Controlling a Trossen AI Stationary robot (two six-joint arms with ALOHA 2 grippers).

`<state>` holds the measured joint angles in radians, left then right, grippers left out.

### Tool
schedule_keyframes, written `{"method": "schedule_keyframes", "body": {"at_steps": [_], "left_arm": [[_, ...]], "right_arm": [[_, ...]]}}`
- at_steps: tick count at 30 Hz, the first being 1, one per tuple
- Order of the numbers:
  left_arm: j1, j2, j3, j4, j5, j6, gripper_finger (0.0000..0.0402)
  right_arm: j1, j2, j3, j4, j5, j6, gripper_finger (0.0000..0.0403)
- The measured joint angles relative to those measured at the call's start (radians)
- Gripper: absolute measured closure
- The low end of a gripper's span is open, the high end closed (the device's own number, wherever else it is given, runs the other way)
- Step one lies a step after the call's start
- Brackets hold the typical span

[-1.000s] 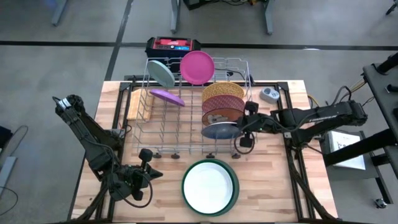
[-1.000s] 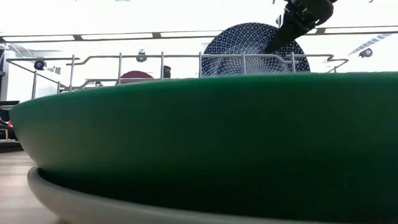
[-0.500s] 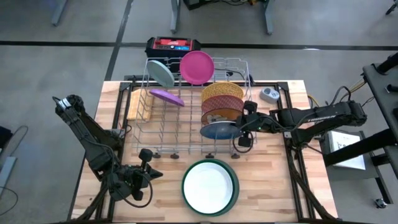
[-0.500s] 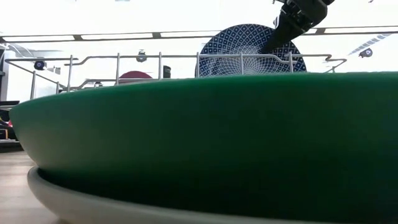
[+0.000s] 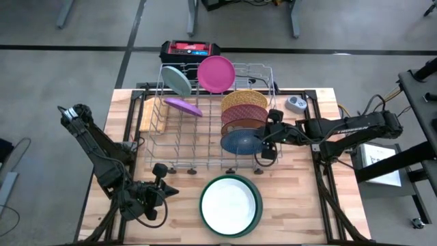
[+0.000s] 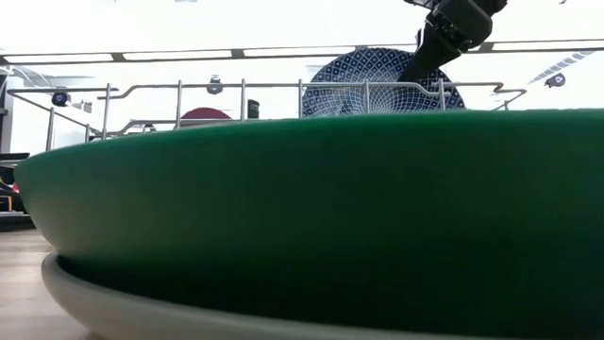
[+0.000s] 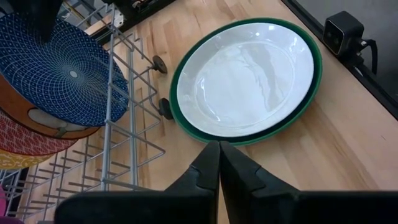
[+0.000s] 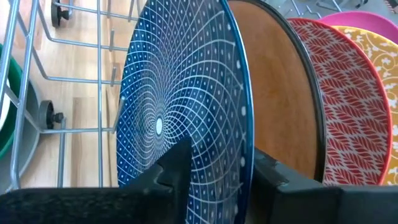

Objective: Sort dishes
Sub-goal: Put the blue plate into the dishwasher rack

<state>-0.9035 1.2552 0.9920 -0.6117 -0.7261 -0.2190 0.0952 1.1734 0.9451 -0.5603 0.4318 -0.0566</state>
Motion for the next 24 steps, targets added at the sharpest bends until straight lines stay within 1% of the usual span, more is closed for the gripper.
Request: {"method": "schedule_keyframes", "body": {"at_steps": [15, 17, 24], "left_arm": [[0.000, 0.000, 0.000, -0.003, 0.001, 0.000, 0.0401], [0.000, 0.000, 0.000, -0.003, 0.001, 0.000, 0.0401], [0.004, 0.000, 0.000, 0.010, 0.001, -0.001, 0.0401]], "right_arm": [[0.002, -0.007, 0.140, -0.242, -0.011, 0.109, 0.0237], [0.002, -0.007, 0.166, -0.296, -0.011, 0.123, 0.0232], [0.003, -0.009, 0.290, -0.569, -0.012, 0.297, 0.0228]]}}
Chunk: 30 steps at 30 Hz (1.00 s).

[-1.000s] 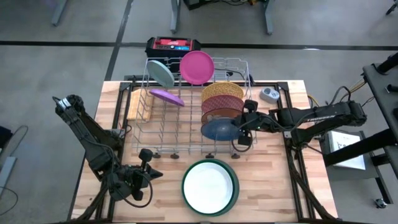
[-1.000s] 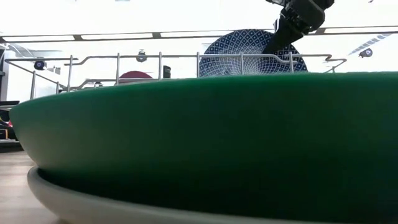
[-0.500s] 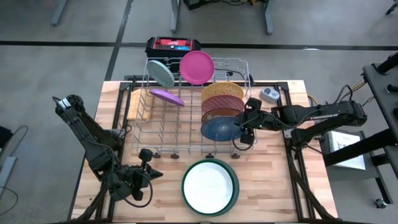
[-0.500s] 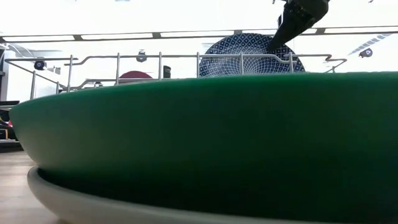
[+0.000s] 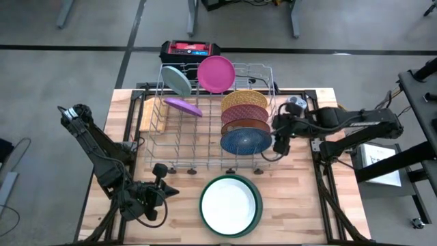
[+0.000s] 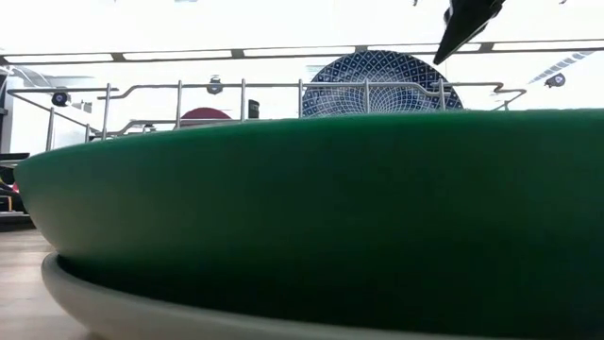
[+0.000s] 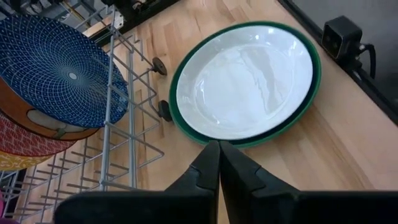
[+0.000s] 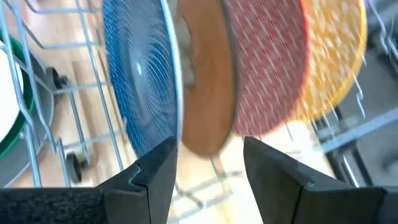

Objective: Sort dishes
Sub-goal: Put the blue plate into the dishwasher rack, then put the white plate into the dishwasher rack

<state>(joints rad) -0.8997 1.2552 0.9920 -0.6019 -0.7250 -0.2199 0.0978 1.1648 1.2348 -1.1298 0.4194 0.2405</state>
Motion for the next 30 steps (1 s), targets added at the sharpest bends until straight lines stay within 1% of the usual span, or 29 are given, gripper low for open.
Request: {"method": "schedule_keyframes", "body": {"at_steps": [4, 7, 10, 15, 19, 22, 25, 30], "left_arm": [[0.001, 0.000, 0.000, 0.059, 0.002, 0.000, 0.0401], [0.001, 0.002, 0.000, 0.106, 0.007, 0.000, 0.0401], [0.001, 0.017, 0.000, 0.114, 0.009, -0.005, 0.0401], [0.009, 0.075, 0.000, 0.145, 0.010, -0.009, 0.0401], [0.026, 0.127, 0.001, 0.167, 0.010, -0.007, 0.0401], [0.032, 0.169, 0.013, 0.169, 0.011, -0.003, 0.0401], [0.032, 0.204, 0.023, 0.211, 0.014, -0.020, 0.0401], [0.030, 0.276, 0.024, 0.336, 0.104, -0.033, 0.0401]], "right_arm": [[0.013, -0.007, 0.048, -0.146, -0.004, 0.164, 0.0235], [0.065, -0.020, 0.037, -0.197, -0.026, 0.335, 0.0242], [0.164, -0.030, -0.010, -0.220, -0.035, 0.529, 0.0250], [0.379, -0.030, -0.100, -0.206, -0.033, 0.824, 0.0259], [0.545, -0.027, -0.177, -0.076, -0.028, 0.995, 0.0263], [0.647, -0.023, -0.238, 0.091, 0.008, 1.072, 0.0267], [0.721, -0.022, -0.301, 0.254, 0.034, 1.123, 0.0270], [0.797, -0.022, -0.404, 0.509, 0.099, 1.165, 0.0266]]}}
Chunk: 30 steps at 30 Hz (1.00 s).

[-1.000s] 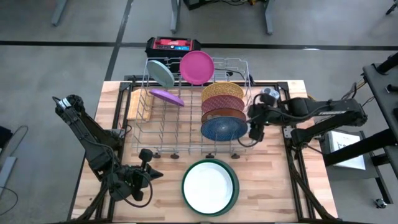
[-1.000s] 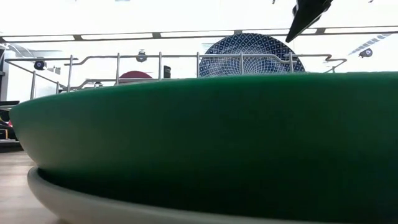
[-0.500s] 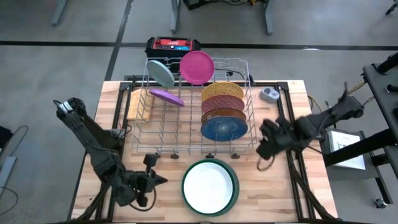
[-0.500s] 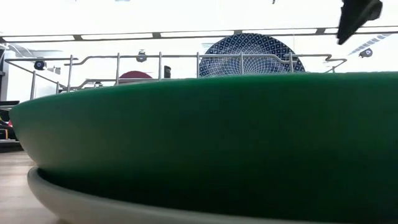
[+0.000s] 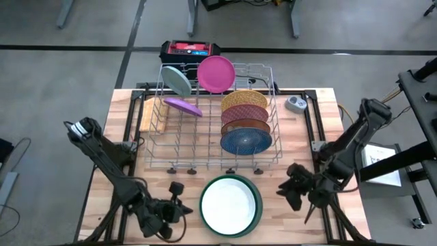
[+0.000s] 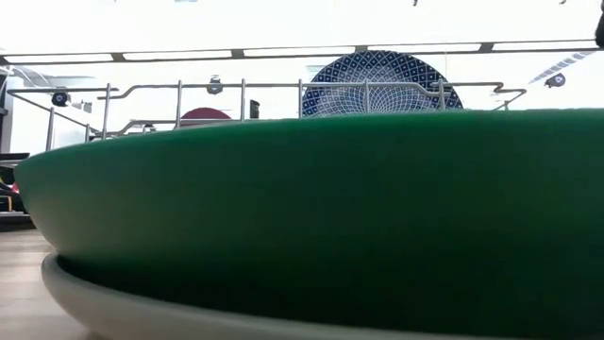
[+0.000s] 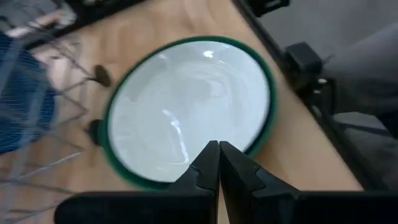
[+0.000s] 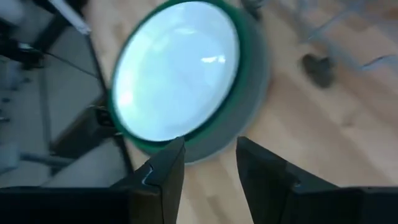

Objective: Sort dishes
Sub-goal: Put the white plate into the dishwasher rack

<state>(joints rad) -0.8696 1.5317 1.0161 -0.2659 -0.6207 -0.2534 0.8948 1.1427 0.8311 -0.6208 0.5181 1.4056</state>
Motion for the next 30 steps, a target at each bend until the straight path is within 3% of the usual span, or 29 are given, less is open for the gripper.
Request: {"method": "schedule_keyframes", "body": {"at_steps": [6, 14, 19, 24, 30], "left_arm": [[-0.001, 0.102, 0.000, 0.039, 0.032, -0.017, 0.0401], [0.000, 0.205, 0.000, 0.097, -0.004, -0.026, 0.0401], [0.006, 0.224, 0.000, 0.111, -0.104, -0.014, 0.0401], [0.023, 0.243, 0.000, 0.168, -0.101, 0.026, 0.0401], [0.054, 0.261, -0.002, 0.179, -0.076, 0.032, 0.0401]], "right_arm": [[0.043, 0.024, -0.060, 0.131, 0.009, 0.061, 0.0255], [0.079, 0.200, -0.055, 0.240, -0.002, 0.171, 0.0260], [0.075, 0.345, -0.054, 0.398, 0.005, 0.168, 0.0268], [0.049, 0.451, -0.054, 0.517, 0.053, 0.158, 0.0268], [-0.002, 0.530, 0.004, 0.526, 0.093, 0.083, 0.0261]]}}
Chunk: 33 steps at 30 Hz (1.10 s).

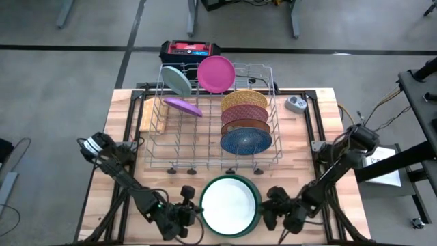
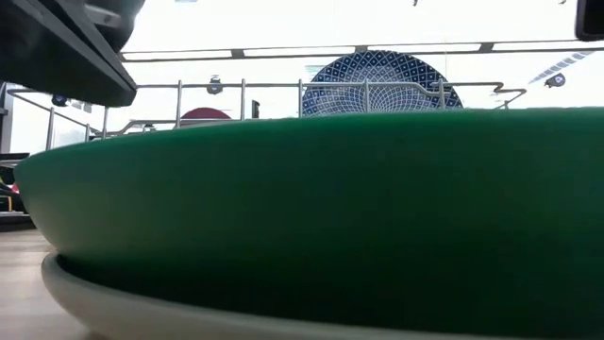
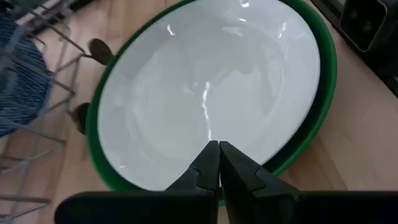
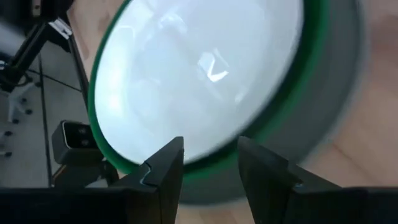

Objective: Sort dishes
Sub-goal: Put the white plate into the dishwasher rack

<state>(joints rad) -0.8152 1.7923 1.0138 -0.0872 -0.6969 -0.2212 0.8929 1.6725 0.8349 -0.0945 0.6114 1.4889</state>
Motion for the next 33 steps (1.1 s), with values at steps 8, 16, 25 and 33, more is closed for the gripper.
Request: {"method": "schedule_keyframes", "body": {"at_steps": [8, 16, 25, 33], "left_arm": [[0.026, 0.052, 0.000, 0.015, 0.034, -0.015, 0.0401], [0.028, 0.094, -0.001, 0.018, 0.032, -0.056, 0.0401], [0.043, 0.134, 0.002, 0.044, 0.021, -0.077, 0.0401], [0.056, 0.147, 0.002, 0.069, 0.027, -0.078, 0.0401]], "right_arm": [[-0.056, 0.055, 0.144, -0.149, 0.001, -0.089, 0.0267], [-0.073, 0.066, 0.208, -0.349, -0.017, -0.027, 0.0252], [-0.082, 0.066, 0.185, -0.343, -0.034, 0.013, 0.0213], [-0.102, 0.066, 0.183, -0.338, -0.036, 0.006, 0.0202]]}}
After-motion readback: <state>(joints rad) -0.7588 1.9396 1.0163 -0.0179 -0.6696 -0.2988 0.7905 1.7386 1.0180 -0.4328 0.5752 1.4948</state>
